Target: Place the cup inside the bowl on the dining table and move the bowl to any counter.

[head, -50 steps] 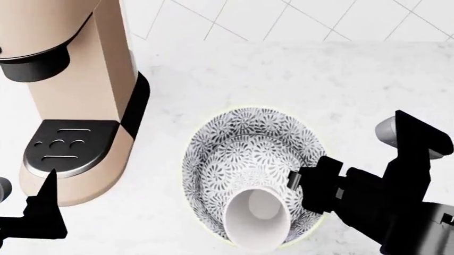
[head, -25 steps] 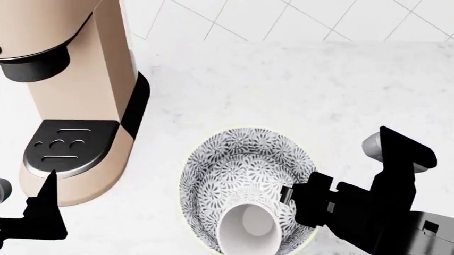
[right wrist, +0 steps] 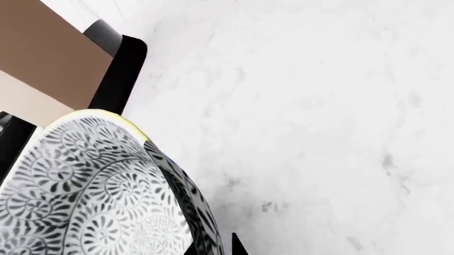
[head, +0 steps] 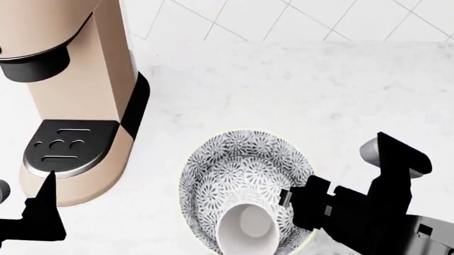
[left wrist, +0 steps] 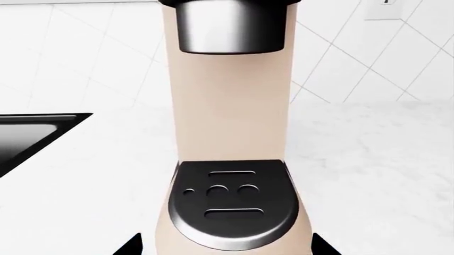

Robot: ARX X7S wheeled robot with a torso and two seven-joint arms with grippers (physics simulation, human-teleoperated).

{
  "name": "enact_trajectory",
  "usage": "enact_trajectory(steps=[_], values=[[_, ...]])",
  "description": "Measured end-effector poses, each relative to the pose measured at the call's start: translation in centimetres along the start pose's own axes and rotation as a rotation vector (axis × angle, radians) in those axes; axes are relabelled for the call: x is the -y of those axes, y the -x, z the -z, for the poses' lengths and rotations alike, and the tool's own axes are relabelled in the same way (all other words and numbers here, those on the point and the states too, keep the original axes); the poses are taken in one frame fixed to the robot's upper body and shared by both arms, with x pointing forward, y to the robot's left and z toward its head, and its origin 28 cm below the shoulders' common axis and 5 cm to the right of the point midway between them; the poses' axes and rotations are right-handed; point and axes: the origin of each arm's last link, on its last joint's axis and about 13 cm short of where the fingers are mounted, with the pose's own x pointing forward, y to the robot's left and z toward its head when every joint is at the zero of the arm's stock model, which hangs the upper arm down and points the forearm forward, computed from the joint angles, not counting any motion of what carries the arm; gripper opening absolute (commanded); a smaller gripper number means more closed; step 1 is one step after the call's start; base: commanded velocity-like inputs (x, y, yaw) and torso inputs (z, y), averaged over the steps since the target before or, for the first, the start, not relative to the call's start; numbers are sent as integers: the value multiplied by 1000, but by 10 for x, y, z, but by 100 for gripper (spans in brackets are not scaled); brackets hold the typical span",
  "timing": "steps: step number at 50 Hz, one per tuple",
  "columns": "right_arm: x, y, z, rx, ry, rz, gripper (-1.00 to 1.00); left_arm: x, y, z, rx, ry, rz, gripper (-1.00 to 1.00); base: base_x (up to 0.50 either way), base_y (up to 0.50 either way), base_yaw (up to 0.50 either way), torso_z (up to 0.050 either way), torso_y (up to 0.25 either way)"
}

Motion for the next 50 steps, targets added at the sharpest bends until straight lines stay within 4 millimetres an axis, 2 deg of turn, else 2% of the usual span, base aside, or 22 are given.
enact_trajectory(steps=[13, 14, 25, 45, 50], values=[[2, 1, 2, 5, -6, -3, -100, -1, 1, 0, 1, -1, 1, 100, 0, 0, 0, 0, 0], [2, 1, 3, 5, -6, -3, 100, -1, 1, 0, 1, -1, 1, 100, 0, 0, 0, 0, 0], [1, 5, 3, 11, -6, 4, 100, -1, 1, 0, 1, -1, 2, 100, 0, 0, 0, 0, 0], [-6, 20, -11, 91, 23, 23, 100, 5, -2, -2, 4, 0, 7, 100, 0, 0, 0, 0, 0], [-10, 27, -15, 138, 82, 39, 100, 5, -2, -2, 5, 0, 7, 100, 0, 0, 0, 0, 0]])
